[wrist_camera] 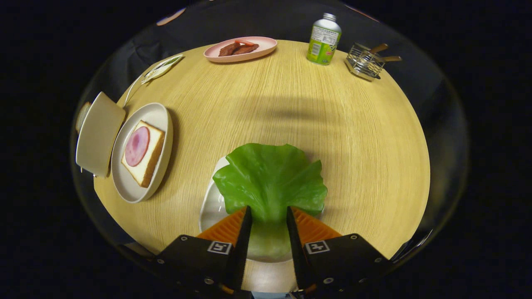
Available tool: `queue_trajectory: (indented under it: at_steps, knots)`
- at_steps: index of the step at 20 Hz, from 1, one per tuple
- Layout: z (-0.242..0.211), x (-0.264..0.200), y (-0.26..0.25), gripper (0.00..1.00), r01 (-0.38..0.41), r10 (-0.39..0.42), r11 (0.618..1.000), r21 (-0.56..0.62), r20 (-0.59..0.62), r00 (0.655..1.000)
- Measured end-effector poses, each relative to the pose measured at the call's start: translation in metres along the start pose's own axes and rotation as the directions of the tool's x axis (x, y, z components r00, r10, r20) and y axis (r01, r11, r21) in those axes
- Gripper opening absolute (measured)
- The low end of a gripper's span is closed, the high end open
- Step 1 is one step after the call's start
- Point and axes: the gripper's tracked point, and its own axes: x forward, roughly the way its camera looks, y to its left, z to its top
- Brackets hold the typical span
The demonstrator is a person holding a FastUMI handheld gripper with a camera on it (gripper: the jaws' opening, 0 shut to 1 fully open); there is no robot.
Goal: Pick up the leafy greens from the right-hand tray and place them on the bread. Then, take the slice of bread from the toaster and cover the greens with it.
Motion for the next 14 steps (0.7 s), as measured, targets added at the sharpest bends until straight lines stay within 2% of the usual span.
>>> queue_trajectory:
  at_steps: [2,4,5,8,14]
  knots:
    - [0.001,0.000,-0.007,0.26,0.010,-0.010,0.999,0.052,-0.007,1.000]
    - [0.000,-0.001,-0.011,0.09,0.011,-0.010,0.995,0.102,-0.013,1.000]
    - [0.001,-0.004,-0.008,0.06,-0.002,0.003,0.991,0.131,-0.008,1.000]
    - [0.007,-0.020,0.004,0.04,-0.030,0.026,0.989,0.144,0.027,0.999]
    - [0.034,-0.062,0.042,0.04,-0.063,0.055,0.996,0.066,0.112,0.992]
